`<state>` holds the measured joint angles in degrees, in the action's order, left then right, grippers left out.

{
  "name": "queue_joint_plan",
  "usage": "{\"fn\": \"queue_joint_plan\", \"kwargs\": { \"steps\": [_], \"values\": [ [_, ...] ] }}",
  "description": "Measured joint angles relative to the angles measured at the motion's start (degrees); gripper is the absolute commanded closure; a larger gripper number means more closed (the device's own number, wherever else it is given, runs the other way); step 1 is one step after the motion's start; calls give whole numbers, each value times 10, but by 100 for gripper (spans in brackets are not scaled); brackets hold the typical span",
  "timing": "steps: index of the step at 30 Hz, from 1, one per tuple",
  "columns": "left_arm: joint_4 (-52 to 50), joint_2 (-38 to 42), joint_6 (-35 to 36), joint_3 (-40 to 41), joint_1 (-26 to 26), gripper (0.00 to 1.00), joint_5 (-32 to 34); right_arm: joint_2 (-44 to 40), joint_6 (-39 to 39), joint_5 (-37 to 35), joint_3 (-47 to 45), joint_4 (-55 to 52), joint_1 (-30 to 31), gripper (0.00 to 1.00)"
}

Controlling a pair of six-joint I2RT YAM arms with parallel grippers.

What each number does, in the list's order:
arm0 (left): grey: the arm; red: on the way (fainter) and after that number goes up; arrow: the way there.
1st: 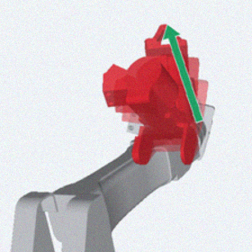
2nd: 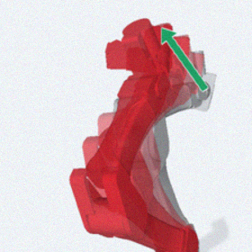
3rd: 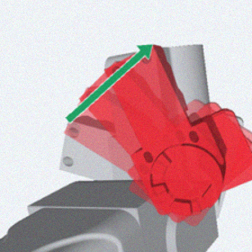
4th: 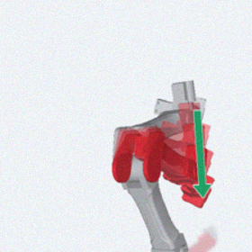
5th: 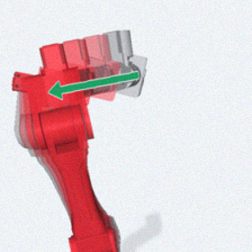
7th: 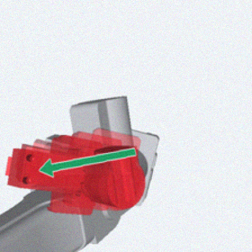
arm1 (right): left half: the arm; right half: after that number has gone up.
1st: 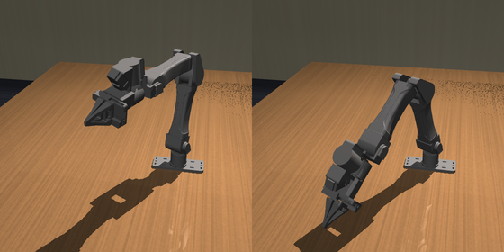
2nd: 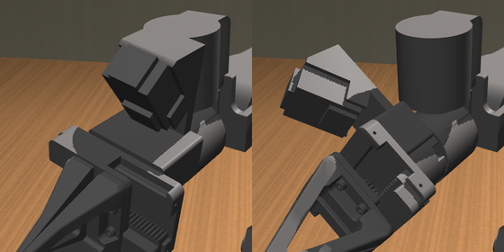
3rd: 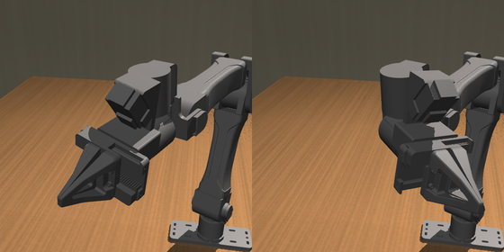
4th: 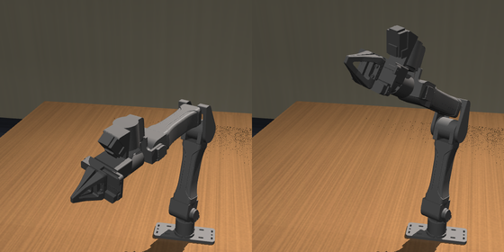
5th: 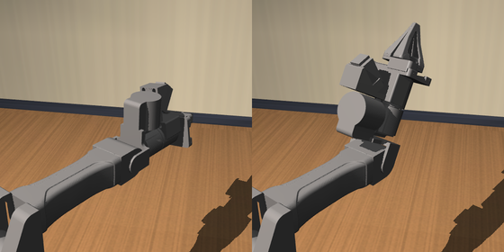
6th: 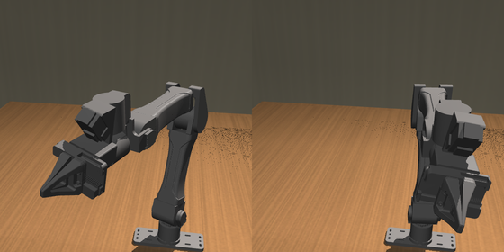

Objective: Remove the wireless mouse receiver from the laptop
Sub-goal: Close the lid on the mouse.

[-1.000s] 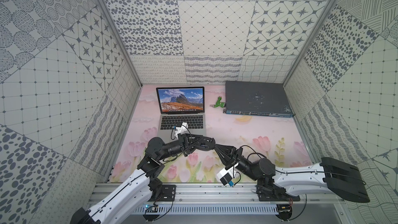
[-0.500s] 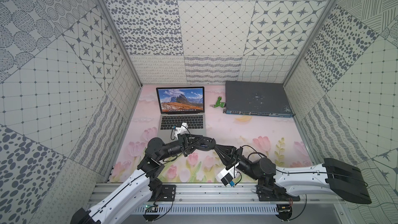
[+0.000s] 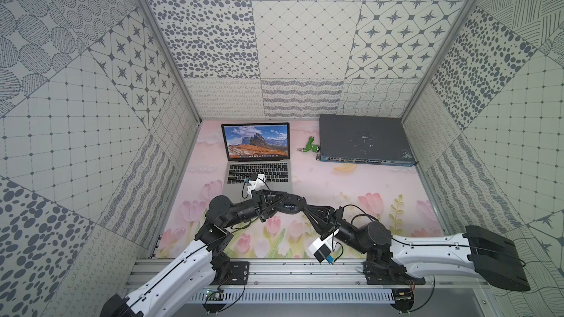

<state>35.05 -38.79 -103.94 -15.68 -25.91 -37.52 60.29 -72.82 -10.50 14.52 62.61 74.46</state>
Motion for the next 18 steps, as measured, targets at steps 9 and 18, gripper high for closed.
{"fn": "queue_joint_plan", "kwargs": {
  "steps": [9,18],
  "values": [
    [6,1,0,3,1,86,6,-3,2,0,12,-16,-3,92],
    [5,-2,1,4,0,86,-3,-16,2,10,25,-51,-3,97]
  ]
}}
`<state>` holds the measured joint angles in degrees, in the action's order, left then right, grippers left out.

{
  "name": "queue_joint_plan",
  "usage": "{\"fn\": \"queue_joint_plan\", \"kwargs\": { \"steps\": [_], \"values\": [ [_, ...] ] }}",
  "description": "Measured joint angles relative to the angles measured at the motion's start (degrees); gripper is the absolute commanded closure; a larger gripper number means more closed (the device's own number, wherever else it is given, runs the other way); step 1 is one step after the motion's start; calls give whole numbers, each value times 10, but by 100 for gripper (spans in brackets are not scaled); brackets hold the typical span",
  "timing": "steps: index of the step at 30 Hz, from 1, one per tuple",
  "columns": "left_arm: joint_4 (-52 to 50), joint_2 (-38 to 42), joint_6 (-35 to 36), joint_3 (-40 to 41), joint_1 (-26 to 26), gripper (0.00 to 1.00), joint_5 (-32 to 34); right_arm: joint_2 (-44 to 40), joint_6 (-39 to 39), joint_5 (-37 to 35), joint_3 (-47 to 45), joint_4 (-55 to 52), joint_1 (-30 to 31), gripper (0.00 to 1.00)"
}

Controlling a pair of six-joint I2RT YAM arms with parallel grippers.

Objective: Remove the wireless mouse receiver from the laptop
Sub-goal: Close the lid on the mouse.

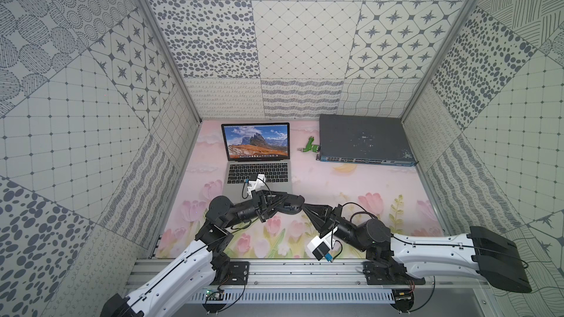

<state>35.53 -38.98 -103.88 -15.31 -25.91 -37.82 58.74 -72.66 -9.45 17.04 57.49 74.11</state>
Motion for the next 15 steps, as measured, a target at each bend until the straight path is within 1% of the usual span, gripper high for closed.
{"fn": "queue_joint_plan", "kwargs": {
  "steps": [7,15],
  "values": [
    [0,-3,0,0,0,86,-11,-20,0,11,0,-30,0,97],
    [3,-9,2,0,0,86,-13,-44,10,22,0,-51,0,84]
  ]
}}
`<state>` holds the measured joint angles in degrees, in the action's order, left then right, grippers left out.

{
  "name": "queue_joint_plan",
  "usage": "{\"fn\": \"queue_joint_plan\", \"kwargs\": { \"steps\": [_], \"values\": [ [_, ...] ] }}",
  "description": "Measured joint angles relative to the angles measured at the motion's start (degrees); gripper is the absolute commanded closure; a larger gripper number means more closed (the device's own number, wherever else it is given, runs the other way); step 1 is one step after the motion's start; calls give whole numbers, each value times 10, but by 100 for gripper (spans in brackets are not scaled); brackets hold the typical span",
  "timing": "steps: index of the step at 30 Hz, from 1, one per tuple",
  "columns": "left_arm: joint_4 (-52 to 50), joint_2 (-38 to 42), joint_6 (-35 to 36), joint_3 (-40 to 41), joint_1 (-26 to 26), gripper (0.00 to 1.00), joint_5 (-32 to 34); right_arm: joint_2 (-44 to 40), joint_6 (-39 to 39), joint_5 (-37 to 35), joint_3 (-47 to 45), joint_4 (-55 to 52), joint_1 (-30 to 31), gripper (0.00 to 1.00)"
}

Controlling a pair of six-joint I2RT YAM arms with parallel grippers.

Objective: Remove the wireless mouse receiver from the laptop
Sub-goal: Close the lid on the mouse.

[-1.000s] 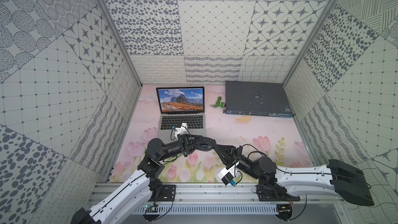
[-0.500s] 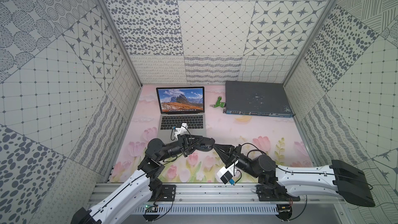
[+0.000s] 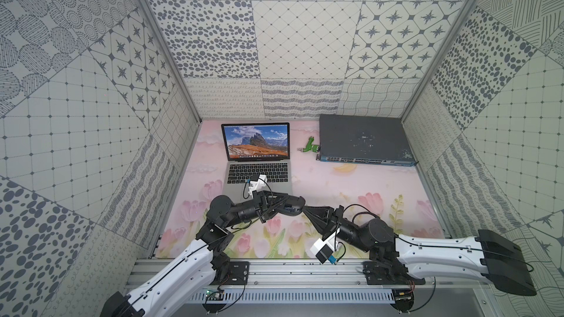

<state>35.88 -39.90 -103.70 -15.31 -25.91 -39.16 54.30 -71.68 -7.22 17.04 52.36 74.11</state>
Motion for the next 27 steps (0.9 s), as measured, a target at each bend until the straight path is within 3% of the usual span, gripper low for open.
{"fn": "queue_joint_plan", "kwargs": {
  "steps": [7,13,16,19,27],
  "values": [
    [16,-6,0,7,0,86,0,-48,29,8,-2,-4,0,74],
    [33,-13,3,12,0,86,1,-87,98,-3,-6,-24,0,46],
    [42,-17,13,13,0,86,1,-123,190,-35,1,-61,0,34],
    [53,-24,27,14,1,86,1,-179,311,-76,55,-184,0,26],
    [76,-34,74,26,3,86,1,-238,715,-162,278,-517,0,26]
  ]
}}
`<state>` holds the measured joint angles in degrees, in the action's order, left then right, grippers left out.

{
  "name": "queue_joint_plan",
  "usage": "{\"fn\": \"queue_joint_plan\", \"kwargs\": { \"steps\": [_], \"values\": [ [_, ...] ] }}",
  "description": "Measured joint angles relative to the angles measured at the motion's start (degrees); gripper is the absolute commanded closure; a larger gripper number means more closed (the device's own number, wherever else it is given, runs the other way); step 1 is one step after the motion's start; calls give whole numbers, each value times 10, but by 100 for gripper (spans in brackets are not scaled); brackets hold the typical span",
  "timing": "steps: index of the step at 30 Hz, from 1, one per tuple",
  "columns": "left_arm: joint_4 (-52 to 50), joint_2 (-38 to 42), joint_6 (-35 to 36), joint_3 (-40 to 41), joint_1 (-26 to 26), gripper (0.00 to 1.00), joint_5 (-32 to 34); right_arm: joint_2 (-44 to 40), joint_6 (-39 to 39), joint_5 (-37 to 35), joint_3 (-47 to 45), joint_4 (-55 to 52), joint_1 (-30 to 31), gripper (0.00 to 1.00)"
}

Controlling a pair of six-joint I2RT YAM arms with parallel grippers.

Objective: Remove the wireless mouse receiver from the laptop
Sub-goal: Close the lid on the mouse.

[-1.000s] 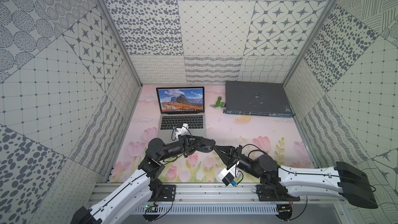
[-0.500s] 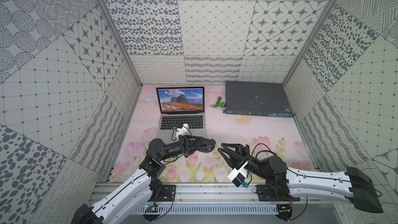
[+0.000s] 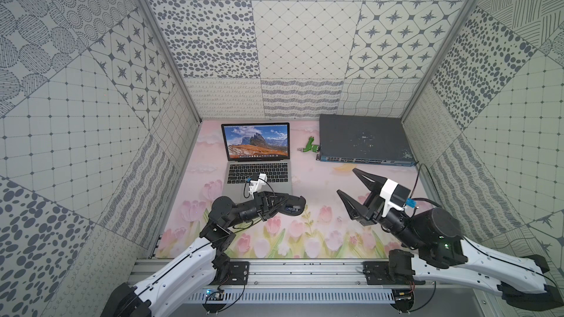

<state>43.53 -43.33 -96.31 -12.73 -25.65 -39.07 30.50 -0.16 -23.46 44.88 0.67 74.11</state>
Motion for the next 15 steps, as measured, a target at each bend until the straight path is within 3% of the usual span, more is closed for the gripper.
{"fn": "queue_joint_plan", "kwargs": {
  "steps": [9,15],
  "values": [
    [1,17,72,17,1,87,7,51,416,26,59,-229,-3,26],
    [5,18,107,43,1,87,23,95,584,78,58,-276,-3,26]
  ]
}}
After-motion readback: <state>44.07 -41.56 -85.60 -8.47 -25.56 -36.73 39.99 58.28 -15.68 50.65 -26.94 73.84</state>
